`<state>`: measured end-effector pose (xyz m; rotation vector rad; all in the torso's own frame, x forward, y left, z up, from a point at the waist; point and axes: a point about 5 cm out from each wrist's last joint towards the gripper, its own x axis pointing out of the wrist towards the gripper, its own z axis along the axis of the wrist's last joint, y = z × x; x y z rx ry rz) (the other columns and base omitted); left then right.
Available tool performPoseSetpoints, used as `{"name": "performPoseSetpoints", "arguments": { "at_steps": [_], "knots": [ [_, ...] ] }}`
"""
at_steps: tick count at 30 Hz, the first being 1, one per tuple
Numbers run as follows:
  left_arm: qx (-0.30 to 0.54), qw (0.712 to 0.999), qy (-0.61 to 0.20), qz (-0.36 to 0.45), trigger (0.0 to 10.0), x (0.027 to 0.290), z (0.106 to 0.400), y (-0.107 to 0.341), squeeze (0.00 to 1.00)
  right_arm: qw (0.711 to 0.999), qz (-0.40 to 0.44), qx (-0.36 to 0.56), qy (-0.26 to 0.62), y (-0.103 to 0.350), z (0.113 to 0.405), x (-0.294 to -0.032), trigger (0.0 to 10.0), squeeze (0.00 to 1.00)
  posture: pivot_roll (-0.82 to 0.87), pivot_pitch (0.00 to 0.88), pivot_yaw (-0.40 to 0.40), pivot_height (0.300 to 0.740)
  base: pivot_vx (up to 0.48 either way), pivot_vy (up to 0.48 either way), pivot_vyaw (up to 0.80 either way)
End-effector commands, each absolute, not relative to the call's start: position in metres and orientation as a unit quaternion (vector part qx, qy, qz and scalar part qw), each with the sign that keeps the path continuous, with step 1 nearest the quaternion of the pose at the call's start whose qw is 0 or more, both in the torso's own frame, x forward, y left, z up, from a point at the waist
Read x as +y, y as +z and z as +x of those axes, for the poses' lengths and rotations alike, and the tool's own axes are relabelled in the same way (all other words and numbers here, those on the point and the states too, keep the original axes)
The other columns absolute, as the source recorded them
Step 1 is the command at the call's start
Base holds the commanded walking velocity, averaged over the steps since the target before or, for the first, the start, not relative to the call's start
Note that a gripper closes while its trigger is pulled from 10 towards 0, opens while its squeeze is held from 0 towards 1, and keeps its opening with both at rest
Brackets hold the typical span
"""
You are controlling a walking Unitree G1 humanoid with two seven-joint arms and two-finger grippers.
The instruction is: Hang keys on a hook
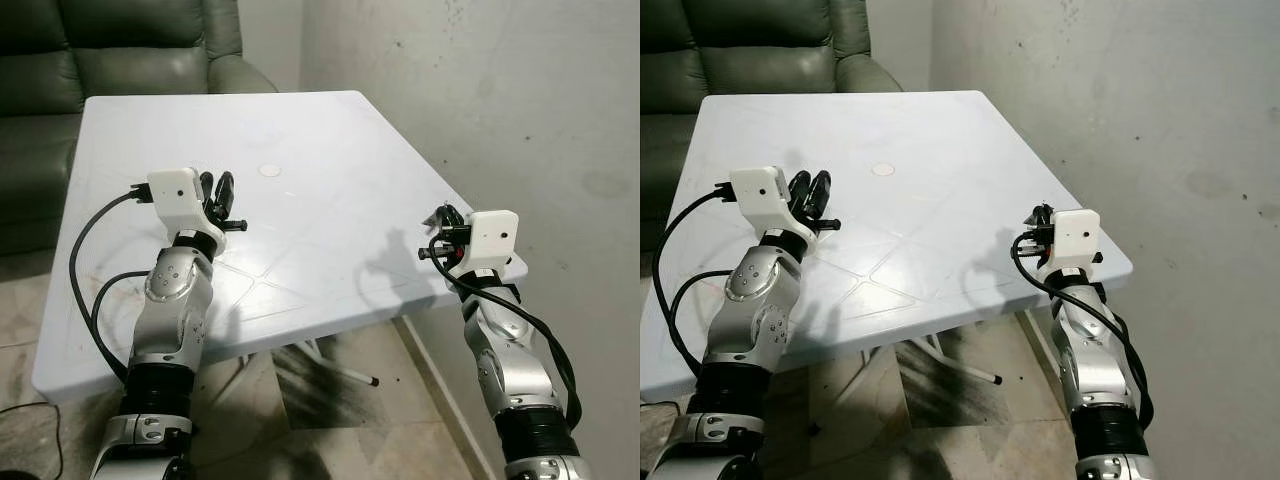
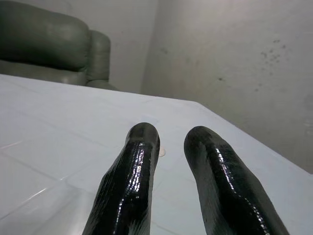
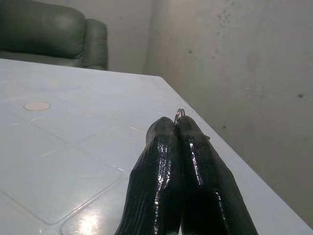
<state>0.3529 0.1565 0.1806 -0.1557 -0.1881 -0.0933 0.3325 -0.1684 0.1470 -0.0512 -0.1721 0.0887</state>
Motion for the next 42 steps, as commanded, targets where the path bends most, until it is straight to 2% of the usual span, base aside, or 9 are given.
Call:
{"name": "performPoseSetpoints", "arguments": {
  "at_steps": [1,25,42],
  "knots": [
    [-0.09,0.992,-0.049,-0.078,10.0,0.1542,0.3542,0.1811,0.0,0.995,-0.031,-0.089,0.042,0.1487,0.3333,-0.17,10.0,0.0,-0.01,0.0,-0.054,0.74,0.0,0.24,-0.71],
    [-0.089,0.992,-0.051,-0.077,10.0,0.1542,0.3536,0.1812,0.0,0.995,-0.029,-0.086,0.039,0.1459,0.3294,-0.1709,10.0,0.0,-0.01,0.0,-0.05,0.74,0.0,0.12,-0.72],
    [-0.083,0.991,-0.057,-0.087,10.0,0.1509,0.3528,0.1816,0.0,0.995,-0.032,-0.084,0.037,0.1464,0.3286,-0.1715,10.0,0.0,-0.02,0.0,-0.047,0.74,0.0,0.0,-0.71]
  ]
}}
